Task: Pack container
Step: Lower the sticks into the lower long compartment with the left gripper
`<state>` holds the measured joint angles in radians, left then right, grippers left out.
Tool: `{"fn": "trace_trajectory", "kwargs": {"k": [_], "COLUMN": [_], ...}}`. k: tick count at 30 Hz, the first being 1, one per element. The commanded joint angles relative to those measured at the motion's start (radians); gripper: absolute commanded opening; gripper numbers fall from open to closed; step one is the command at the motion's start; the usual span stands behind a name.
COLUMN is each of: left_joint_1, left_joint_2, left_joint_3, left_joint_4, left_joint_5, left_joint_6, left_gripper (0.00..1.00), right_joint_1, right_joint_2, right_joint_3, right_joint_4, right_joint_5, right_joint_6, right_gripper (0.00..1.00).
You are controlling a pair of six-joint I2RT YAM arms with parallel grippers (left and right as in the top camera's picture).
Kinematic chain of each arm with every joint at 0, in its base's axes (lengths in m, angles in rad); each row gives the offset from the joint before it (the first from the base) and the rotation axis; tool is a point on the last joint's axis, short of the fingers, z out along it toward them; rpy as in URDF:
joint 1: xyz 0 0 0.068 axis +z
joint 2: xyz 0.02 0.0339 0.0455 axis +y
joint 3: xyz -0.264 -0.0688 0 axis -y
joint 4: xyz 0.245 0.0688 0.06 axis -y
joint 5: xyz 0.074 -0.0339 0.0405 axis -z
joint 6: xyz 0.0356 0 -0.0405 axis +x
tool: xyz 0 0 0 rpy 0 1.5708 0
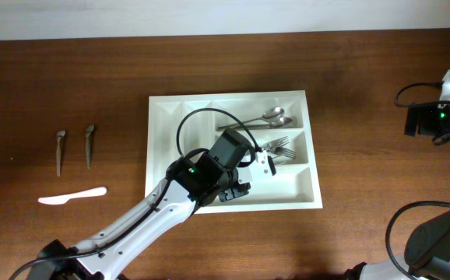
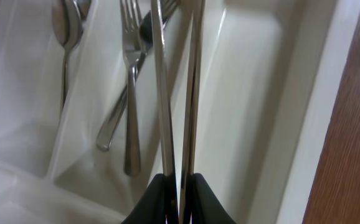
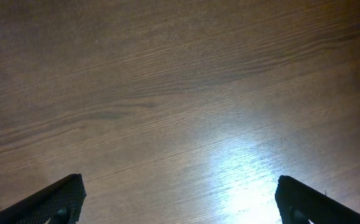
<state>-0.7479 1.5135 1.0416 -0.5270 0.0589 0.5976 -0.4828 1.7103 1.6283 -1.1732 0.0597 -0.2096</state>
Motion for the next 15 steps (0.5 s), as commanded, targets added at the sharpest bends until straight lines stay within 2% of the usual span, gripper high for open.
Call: {"fn": "trace_trajectory", "kwargs": {"k": [1,8,15], "left_joint_1": [-0.002,-0.002,-0.003], "left_joint_2": [0.000,0.022,0.064], "left_joint_3": [0.020,0.019,0.019], "left_joint_4": [-0.013,-0.061,-0.061], "left_joint_5": [-0.003,-0.003,0.069], "left_joint_6": [0.062,0.062,0.063], "left_gripper": [0.02,0.02,0.03], "right_joint_1": [-0.002,-0.002,-0.002], "right_joint_2": [0.002,0.002,0.002], "right_joint_3": [-0.007,-0.007,-0.007], "right_joint_4": [0.001,0.001,0.001], "right_joint_5": [-0.006,-0.006,-0.006], "right_joint_6": [0.008,0.008,0.008], "right_gripper": [0.99,0.99,0.99]}}
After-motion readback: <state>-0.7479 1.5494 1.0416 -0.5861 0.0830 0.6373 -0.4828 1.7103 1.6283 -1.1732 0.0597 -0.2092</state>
